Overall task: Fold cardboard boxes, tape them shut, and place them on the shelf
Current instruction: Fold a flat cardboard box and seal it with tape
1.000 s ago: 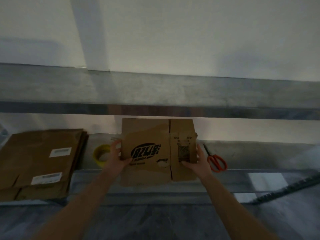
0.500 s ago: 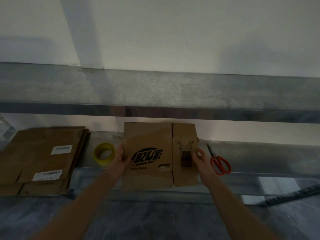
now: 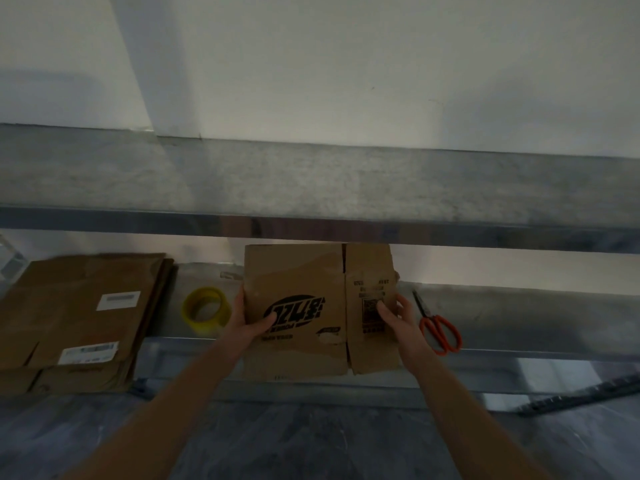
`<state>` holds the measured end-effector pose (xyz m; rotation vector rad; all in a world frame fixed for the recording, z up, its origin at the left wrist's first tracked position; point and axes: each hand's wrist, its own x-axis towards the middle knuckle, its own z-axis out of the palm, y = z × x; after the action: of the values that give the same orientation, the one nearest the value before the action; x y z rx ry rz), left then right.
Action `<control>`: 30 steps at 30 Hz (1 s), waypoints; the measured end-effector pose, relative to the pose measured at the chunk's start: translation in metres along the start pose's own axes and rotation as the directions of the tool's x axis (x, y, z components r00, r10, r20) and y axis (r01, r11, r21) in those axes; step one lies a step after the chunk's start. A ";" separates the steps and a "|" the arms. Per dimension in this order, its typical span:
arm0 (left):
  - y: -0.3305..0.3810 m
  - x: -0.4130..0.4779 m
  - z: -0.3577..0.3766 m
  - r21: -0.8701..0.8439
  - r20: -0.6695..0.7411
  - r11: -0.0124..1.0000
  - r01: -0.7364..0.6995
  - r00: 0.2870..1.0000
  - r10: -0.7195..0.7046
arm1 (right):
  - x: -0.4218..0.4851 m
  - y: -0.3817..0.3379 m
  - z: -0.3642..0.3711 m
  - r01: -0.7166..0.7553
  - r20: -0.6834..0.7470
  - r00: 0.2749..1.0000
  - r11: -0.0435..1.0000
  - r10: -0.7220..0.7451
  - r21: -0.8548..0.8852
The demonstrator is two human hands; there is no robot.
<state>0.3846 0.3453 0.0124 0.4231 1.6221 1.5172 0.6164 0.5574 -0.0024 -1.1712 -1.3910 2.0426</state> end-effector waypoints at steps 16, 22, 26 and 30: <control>0.013 -0.014 0.026 0.063 -0.024 0.992 -0.111 0.993 0.112 | -0.013 -0.022 0.023 -0.012 0.189 0.981 0.982 0.048 -0.187; 0.028 -0.012 0.023 0.009 -0.086 0.995 -0.096 0.992 0.096 | -0.013 -0.029 0.025 0.167 0.175 0.978 0.928 -0.113 -0.332; 0.033 -0.017 0.022 0.085 0.003 0.986 -0.144 0.989 0.145 | -0.021 -0.025 0.020 0.297 0.190 0.953 0.864 -0.238 -0.406; 0.035 -0.026 0.027 0.157 0.043 0.957 -0.244 0.970 0.240 | -0.034 -0.021 0.024 0.421 0.172 0.907 0.806 -0.385 -0.416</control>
<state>0.4095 0.3511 0.0571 0.7501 1.7308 1.5558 0.6136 0.5290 0.0344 -0.8512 -2.0247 1.5249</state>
